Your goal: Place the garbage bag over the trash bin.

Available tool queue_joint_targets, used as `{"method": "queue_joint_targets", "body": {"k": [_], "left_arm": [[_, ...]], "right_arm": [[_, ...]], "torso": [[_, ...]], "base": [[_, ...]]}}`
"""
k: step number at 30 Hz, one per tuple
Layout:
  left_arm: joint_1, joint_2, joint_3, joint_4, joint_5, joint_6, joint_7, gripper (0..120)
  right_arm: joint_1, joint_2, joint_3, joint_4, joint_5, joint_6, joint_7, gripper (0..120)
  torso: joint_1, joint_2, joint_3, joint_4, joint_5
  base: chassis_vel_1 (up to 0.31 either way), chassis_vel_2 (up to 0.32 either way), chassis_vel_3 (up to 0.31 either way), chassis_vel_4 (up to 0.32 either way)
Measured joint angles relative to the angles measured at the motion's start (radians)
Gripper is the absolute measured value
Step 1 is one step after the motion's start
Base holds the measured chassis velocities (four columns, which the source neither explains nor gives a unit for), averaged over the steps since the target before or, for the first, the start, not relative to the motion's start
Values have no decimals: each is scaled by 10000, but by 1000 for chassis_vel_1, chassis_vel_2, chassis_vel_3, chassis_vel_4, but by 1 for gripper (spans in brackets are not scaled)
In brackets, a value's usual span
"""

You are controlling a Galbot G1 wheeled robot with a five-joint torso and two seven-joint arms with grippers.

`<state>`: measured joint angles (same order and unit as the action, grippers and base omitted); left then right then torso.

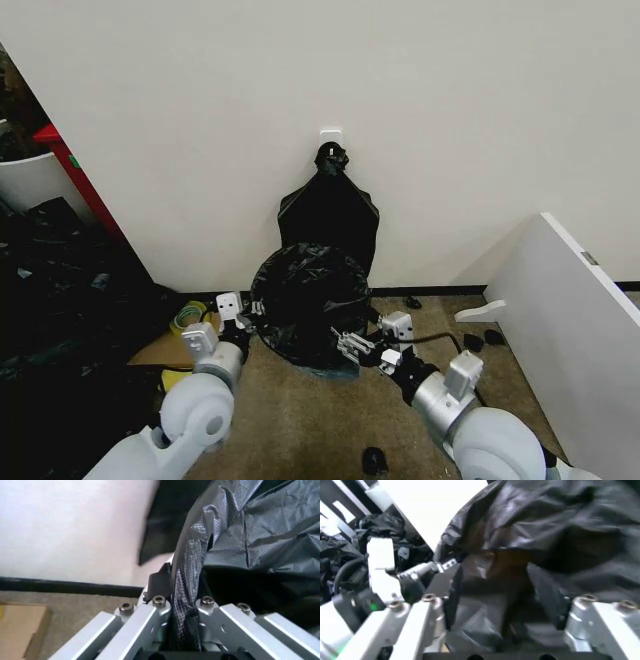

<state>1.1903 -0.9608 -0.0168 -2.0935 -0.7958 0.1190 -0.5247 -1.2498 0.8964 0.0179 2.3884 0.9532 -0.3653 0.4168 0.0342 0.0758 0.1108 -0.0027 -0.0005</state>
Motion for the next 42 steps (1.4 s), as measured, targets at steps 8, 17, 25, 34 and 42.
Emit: {"method": "queue_joint_targets", "body": {"k": [8,17,25,34,42], "left_arm": [[161,-15,490,19,892,-123,227,1],[187,-10,460,18,1098,-210,286,1],[285,-5,442,-12,1325,-353,448,1],[388,58,436,-247,1307,-368,522,1],[490,123,406,-423,1272,-368,569,1]], "right_arm": [[1360,1072,-984,-870,1293,-1237,1890,19],[2208,1610,-1774,-2018,2135,-2268,3587,0],[2704,1903,-2230,-2863,2252,-2544,4148,0],[3614,2411,-2841,-4169,1867,-2526,4185,0],[4318,2755,-3356,-5116,1667,-2558,4321,0]], "torso": [[0,0,0,3,-2],[0,0,1,2,-3],[0,0,1,2,-3],[0,0,1,3,-2],[0,0,1,3,-3]], "base": [[0,0,0,0],[0,0,0,0],[0,0,0,0],[0,0,0,0],[0,0,0,0]]}}
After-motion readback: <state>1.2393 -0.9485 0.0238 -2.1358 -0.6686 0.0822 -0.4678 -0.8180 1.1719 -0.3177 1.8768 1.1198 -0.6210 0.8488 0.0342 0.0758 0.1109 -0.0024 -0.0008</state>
